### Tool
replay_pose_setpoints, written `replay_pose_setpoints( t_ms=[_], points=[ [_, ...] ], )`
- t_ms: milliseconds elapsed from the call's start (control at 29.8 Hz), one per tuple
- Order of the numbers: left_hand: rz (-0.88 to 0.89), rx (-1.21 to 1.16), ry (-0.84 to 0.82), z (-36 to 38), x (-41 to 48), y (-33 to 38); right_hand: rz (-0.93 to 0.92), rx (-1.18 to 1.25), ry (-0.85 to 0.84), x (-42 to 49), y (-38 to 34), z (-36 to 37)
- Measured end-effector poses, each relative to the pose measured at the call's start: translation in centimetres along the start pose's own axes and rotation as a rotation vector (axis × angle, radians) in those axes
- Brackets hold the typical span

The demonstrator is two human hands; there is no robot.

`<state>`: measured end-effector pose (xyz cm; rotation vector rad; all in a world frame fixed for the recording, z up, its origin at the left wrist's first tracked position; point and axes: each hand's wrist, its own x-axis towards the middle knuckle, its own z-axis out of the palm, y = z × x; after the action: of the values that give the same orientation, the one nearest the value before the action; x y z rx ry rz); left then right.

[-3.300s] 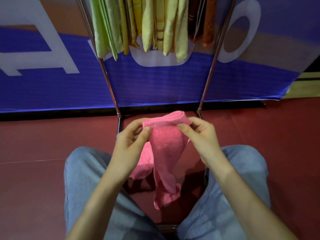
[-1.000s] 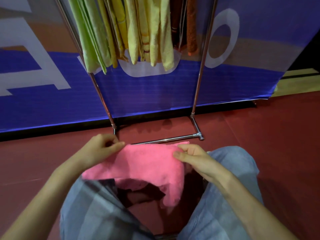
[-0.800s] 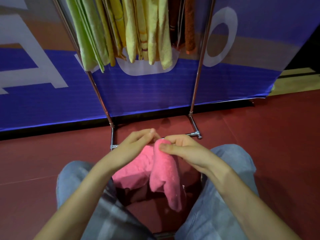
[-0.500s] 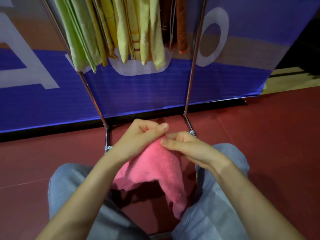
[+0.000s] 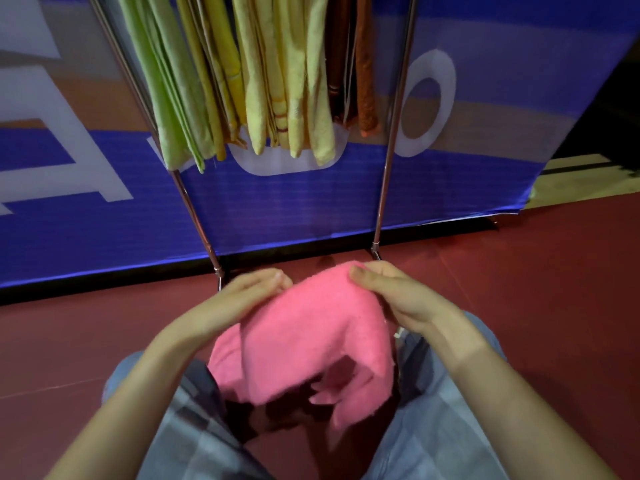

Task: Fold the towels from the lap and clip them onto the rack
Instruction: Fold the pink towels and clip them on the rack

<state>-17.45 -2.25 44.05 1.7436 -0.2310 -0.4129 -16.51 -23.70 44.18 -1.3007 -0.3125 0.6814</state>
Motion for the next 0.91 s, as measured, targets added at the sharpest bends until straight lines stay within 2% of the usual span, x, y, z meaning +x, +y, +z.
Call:
replay_pose_setpoints(
  t_ms=[101, 168, 335, 469, 570, 671, 805, 905],
  points=[
    [-0.122, -0.083, -0.08, 2.1, 1.3, 1.7, 0.02, -0.019, 0.055, 0.6, -2.4, 0.3],
    [-0.132, -0.185, -0.104, 3.2, 2.4, 3.1, 0.033, -0.04, 0.051, 0.8, -3.7, 0.6],
    [-0.035, -0.393, -0.193, 3.3, 4.3, 8.3, 0.009, -0.073, 0.045, 0.4, -8.4, -1.0],
    [0.154, -0.316, -0.159, 3.5, 6.9, 12.3, -0.068, -0.109, 0.09, 0.0, -11.5, -3.5],
    [0.278, -0.292, -0.201, 3.8, 8.9, 14.0, -0.097, -0.094, 0.039, -0.6, -12.8, -5.1],
    [0.323, -0.305, -0.198, 4.1, 11.2, 15.5, -0.085, -0.129, 0.06, -1.1, -14.4, -6.5],
    [0.321, -0.343, -0.112, 4.3, 14.9, 17.8, -0.116, -0.178, 0.2, -0.9, -17.2, -9.0],
    [0.286, -0.182, -0.137, 4.0, 16.5, 18.7, -0.222, -0.104, 0.249, -0.4, -18.0, -10.0]
  ],
)
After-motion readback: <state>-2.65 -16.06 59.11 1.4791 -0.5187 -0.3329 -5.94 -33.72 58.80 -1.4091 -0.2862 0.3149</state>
